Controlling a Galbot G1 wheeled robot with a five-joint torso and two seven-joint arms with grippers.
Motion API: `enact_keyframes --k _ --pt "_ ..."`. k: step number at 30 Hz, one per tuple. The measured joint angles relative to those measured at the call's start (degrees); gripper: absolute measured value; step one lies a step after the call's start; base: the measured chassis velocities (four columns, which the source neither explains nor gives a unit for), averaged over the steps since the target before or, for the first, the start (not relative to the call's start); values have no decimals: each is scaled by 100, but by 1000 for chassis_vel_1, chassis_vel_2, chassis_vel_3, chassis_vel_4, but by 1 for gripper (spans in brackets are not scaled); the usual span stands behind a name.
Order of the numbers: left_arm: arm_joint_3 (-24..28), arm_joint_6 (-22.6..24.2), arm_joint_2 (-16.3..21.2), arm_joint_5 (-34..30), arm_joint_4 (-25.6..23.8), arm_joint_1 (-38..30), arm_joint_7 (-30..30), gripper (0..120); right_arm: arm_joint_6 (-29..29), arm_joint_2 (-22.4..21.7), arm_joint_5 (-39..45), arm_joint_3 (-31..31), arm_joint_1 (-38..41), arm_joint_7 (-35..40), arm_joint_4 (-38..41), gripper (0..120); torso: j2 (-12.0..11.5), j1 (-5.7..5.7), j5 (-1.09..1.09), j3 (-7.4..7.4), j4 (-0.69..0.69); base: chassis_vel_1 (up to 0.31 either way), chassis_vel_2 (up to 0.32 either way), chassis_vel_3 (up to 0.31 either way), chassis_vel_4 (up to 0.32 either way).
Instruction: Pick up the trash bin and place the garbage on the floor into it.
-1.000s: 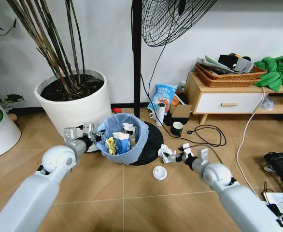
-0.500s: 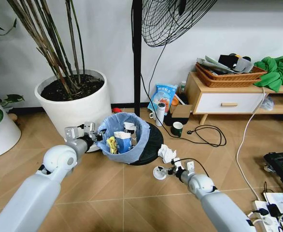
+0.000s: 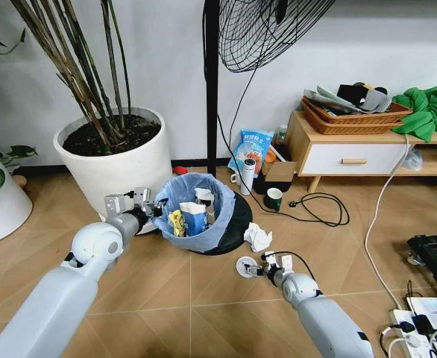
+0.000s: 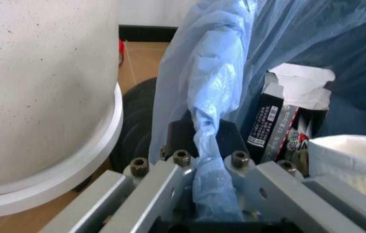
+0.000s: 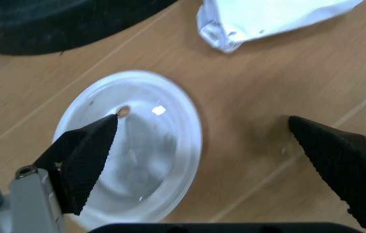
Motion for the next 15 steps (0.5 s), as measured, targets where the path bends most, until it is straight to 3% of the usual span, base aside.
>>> enact_keyframes --k 8,15 --pt "2 -5 2 3 11 -7 4 0 78 129 -36 43 237 29 -383 84 2 -1 -2 -1 -2 0 0 0 0" --pt "17 -9 -17 8 23 -31 8 0 111 144 -69 65 286 26 -524 58 3 -1 -2 -2 -3 0 0 0 0"
